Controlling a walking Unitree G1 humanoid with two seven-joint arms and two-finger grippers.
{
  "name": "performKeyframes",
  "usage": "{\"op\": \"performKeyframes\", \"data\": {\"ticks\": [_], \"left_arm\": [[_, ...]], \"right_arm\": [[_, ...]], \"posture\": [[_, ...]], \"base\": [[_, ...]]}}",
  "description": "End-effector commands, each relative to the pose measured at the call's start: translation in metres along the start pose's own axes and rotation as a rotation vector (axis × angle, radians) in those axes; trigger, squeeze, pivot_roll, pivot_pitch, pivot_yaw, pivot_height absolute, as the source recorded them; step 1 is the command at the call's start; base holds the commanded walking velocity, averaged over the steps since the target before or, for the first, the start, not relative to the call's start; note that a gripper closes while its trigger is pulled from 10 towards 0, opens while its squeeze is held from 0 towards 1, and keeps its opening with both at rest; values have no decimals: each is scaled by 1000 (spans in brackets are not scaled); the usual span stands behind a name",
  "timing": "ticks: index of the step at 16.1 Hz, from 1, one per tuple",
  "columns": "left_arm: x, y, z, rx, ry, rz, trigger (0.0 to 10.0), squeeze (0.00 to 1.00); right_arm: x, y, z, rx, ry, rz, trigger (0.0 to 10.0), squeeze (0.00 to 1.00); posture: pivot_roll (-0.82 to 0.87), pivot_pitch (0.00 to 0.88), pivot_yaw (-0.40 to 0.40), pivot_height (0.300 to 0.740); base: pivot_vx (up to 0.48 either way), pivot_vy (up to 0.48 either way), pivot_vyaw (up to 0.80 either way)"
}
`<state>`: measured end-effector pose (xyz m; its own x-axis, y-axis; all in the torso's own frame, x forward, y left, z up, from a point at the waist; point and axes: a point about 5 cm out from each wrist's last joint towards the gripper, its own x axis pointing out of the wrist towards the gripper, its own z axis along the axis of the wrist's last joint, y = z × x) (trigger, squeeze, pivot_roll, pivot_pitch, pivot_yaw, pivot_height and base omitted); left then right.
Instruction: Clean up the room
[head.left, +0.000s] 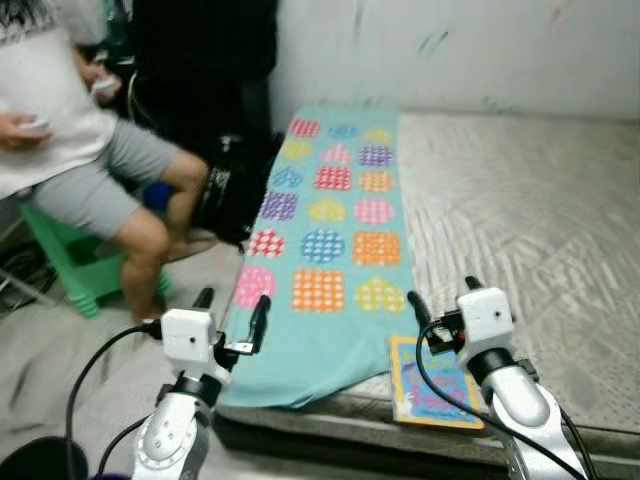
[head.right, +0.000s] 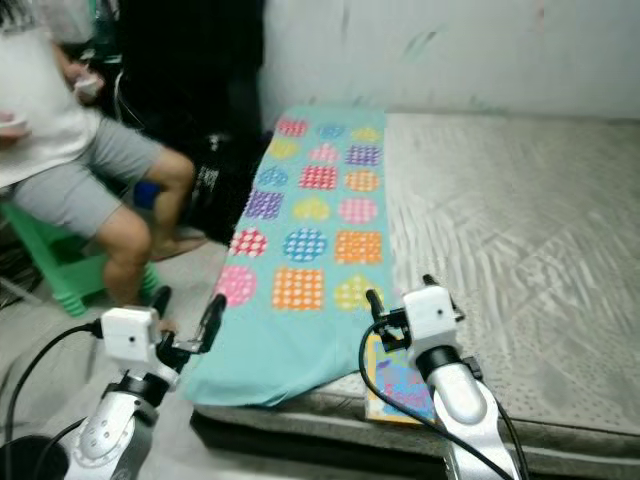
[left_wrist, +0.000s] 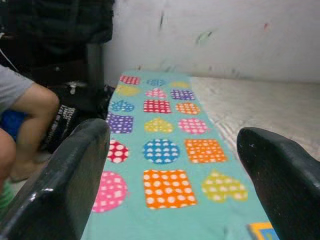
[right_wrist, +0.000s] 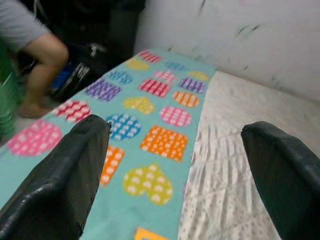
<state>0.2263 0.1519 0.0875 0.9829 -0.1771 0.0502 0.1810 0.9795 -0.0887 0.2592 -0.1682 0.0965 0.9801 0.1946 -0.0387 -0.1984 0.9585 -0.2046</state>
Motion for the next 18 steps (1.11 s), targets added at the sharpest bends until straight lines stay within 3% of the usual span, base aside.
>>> {"op": "performKeyframes", "data": {"ticks": [1, 10, 18], "left_arm": [[-2, 8, -1, 23, 17, 30, 10000, 0], [2, 7, -2, 31, 17, 49, 10000, 0], [4, 5, -2, 23, 15, 34, 10000, 0]], "right_arm": [[3, 8, 5, 18, -19, 29, 10000, 0], [5, 8, 3, 14, -14, 24, 10000, 0], [6, 8, 2, 6, -9, 23, 10000, 0]], "posture": [[29, 51, -3, 740], [28, 48, -4, 740], [23, 47, -4, 740]], "base": [[0, 0, -800], [0, 0, -112], [0, -418, 0]]}}
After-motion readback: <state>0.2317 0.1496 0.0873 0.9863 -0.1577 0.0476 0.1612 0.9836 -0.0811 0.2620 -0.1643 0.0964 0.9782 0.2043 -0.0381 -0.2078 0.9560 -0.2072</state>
